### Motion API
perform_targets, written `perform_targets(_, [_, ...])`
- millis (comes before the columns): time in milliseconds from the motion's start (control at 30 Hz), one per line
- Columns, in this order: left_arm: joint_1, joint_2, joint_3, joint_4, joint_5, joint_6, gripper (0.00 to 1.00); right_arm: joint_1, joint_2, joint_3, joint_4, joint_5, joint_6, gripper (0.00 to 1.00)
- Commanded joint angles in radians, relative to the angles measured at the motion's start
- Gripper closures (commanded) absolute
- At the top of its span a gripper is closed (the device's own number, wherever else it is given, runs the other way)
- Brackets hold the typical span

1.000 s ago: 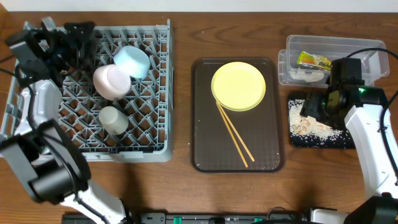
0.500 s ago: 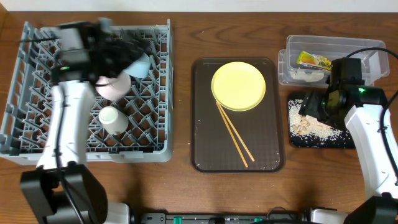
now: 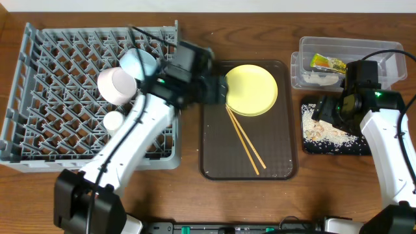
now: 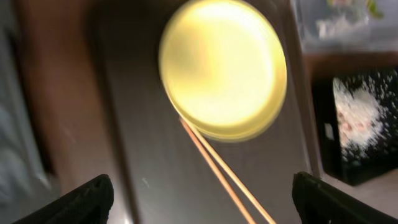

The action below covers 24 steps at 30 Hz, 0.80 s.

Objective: Sort waste into correct bins and load items into the dishwasher rack
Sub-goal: 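Withdraw the left arm from the rack toward the brown tray, then lower the left gripper onto the chopsticks beside the yellow plate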

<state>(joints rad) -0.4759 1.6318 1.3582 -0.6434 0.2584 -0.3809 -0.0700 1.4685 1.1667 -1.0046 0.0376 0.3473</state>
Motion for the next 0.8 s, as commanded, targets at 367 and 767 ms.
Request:
perform_targets(367, [-0.205,0.222,-0.035,-0.055,-0.043,-0.624,0.07,-0.010,-0.012,0.014,-0.005,0.006,-0.012,0.18])
perform_targets(767, [-0.256,0.424,-0.035,-0.056,-0.052,-0.657,0.10,-0.010,-0.012,0.014,-0.009,-0.001,-0.012,0.18])
